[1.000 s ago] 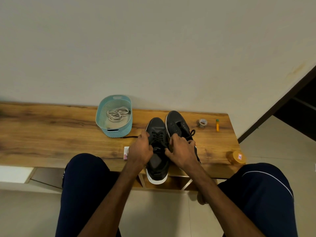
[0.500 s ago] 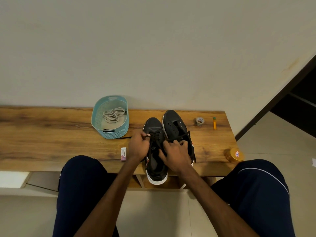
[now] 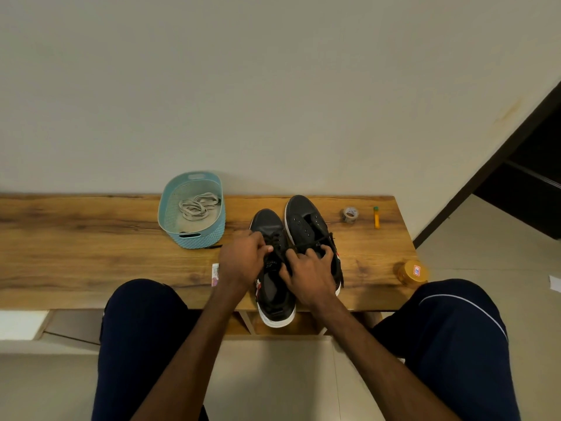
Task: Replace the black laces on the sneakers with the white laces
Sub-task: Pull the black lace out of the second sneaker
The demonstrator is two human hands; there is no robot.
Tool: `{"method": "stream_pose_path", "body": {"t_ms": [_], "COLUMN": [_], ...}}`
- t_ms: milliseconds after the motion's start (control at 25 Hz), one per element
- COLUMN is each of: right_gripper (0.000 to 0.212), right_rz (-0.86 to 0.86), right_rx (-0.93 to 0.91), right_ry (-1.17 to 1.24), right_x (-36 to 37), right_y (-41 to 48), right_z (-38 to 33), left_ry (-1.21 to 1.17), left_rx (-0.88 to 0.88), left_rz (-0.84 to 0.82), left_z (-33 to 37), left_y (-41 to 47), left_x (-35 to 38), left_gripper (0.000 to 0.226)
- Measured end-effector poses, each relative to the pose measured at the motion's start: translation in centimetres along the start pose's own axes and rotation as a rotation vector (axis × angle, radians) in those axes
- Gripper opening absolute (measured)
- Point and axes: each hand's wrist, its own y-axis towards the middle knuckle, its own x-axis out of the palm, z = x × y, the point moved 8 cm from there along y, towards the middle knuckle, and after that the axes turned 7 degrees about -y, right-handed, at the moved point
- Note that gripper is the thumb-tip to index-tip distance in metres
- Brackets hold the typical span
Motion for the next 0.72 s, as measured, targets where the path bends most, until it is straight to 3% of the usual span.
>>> {"method": "stream_pose_path", "body": {"t_ms": [80,160,200,240,360,440,560,640,720], "right_gripper": [0.026,0.028,0.029,0.029,0.025,0.023,0.022,0.022,0.022], "right_rz": [-0.012,-0.018,-0.02,-0.023,0.003,0.011,0.005,-0.003,0.0], "right_rx": [0.01,0.017,0.02,0.021,0.02,0.032,0.036,0.038,0.054], "right_ry": [0.006,0.003,-0.004,-0.015,-0.057,-0.077,-0.082,-0.069,-0.06], "right_x": [0.1,0.2,0.2,0.2,0.1,0.1,0.1,0.1,0.0], "right_y": [0.0,0.1,0.1,0.2,0.3,0.2,0.3,0.3,0.3], "right_z": [0.0,-0.1,-0.1,-0.1,-0.4,-0.3,-0.4,-0.3,-0.1], "left_ry": [-0.486,-0.982,-0.982,-0.8,-0.068,0.173,0.181,-0.014,-0.303], "left_rx": [-0.288,-0.6,-0.643,-0.579,-0.049,0.089,0.055,-0.029,-0.258], "left_rz": [0.187,0.272,0.256,0.224,0.037,-0.111,-0.039,0.177,0.42], "left_z": [-2.6,-5.2,-5.6,-5.4,-1.2,0.7,1.1,0.5,-2.4], "left_y": [-0.5,-1.5,-1.7,-1.5,-0.4,-0.5,-0.4,-0.8,-1.3], "left_x": [-1.0,-0.2,0.2,-0.1,-0.3,0.8,-0.2,-2.7,-6.2], "left_gripper": [0.018,0.021,0.019,0.017,0.035,0.03,0.02,0.014,0.01]}}
